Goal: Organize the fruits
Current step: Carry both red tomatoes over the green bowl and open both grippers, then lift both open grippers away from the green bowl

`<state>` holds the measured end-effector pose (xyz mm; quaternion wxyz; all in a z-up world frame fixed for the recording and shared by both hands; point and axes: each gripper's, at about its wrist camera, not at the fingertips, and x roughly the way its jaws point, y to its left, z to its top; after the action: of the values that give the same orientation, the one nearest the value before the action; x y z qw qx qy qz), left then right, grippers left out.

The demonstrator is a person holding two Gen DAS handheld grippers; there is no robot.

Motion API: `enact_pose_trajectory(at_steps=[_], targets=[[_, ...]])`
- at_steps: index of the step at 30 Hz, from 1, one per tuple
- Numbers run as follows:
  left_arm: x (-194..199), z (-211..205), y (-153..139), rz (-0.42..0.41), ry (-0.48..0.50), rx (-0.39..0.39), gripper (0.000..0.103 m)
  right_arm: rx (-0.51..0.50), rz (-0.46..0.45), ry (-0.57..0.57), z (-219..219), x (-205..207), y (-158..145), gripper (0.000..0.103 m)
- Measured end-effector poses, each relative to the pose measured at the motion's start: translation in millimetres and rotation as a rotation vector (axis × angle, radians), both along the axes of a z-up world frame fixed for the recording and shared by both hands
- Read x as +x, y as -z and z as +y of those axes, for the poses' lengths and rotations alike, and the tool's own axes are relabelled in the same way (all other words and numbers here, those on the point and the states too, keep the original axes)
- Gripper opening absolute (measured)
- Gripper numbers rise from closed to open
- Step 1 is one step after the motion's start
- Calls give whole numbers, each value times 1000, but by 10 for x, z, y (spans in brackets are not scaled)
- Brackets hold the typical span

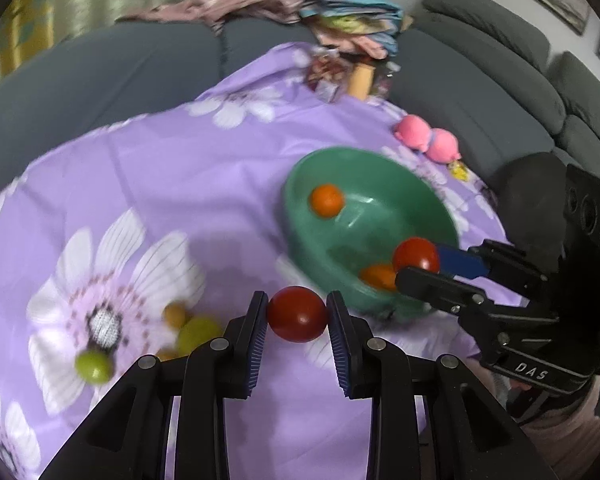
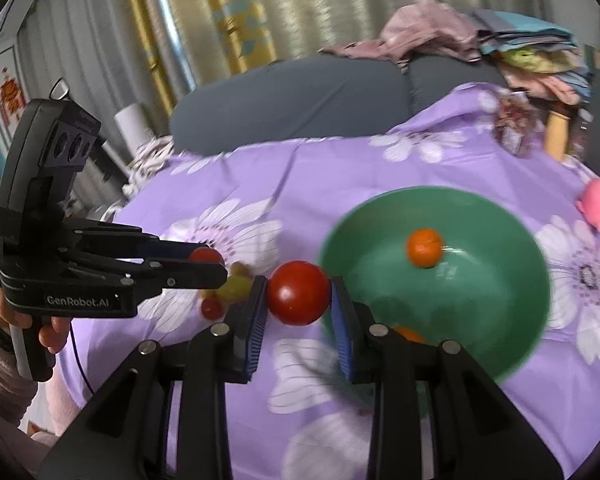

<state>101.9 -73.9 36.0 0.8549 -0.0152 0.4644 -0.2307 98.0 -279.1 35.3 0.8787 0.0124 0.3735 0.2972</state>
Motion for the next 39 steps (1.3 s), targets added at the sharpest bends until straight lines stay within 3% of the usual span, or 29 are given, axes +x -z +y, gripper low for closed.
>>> enact_pose_trajectory(at_steps=[10, 16, 25, 28, 30, 37, 39], targets=[[242, -719, 54, 6, 129, 34, 31, 18, 9, 145, -551, 124, 118, 31], [309, -893, 234, 42, 147, 82, 31, 14, 23, 172, -665, 152, 229, 32], [335, -925, 265, 48, 121, 121, 31, 18, 52, 199, -734, 179, 329, 33], [312, -881, 241, 44, 104, 124, 39, 22, 56, 220, -754, 168, 322, 44], [300, -834, 224, 42, 92, 124, 52, 23, 55, 230, -759, 151, 315, 49], [146, -574, 166, 22, 37, 138, 55, 17, 49, 223, -696, 66, 264, 56], [84, -473, 168, 22, 12, 143, 63, 14, 45, 218, -676, 27, 242, 57]])
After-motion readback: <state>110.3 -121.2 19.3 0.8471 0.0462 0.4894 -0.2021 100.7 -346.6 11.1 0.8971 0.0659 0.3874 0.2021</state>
